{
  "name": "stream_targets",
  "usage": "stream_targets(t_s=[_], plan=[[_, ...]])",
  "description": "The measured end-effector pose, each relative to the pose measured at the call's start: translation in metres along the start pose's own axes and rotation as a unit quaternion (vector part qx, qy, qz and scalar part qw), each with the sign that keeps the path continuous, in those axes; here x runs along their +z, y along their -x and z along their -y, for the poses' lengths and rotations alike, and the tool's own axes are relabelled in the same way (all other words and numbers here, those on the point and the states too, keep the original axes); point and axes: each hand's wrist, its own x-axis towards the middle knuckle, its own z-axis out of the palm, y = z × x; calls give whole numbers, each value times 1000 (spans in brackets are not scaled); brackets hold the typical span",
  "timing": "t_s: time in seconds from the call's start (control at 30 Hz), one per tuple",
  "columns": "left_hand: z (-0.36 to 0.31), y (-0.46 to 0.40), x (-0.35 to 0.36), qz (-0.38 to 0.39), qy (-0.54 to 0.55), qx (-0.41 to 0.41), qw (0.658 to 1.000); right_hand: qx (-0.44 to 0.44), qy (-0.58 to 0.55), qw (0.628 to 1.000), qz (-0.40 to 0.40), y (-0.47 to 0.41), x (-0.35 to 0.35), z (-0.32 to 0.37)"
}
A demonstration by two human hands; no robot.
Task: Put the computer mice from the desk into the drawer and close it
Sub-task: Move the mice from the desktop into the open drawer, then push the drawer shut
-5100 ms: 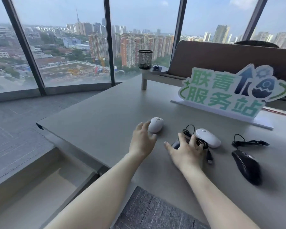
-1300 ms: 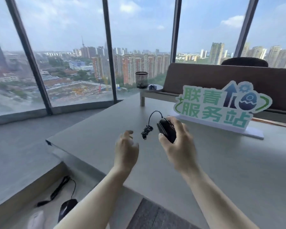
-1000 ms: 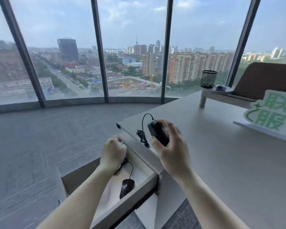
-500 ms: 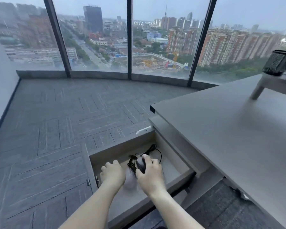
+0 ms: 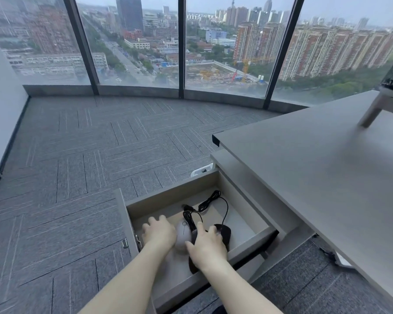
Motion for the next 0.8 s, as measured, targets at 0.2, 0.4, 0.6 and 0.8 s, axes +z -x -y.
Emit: stream_targets(t_s=[0.2, 0.4, 0.6, 0.8], plan=[[11, 20, -52, -137, 160, 110, 971, -115, -74, 986, -94, 43, -14, -1], [67, 55, -54, -221, 288, 85, 928, -203, -110, 964, -131, 114, -1, 3], [107, 82, -27, -90, 410, -7, 907, -167, -100, 980, -32, 150, 29, -2], [106, 96, -4, 29, 523, 4, 852, -142, -91, 986, -14, 155, 50, 0]])
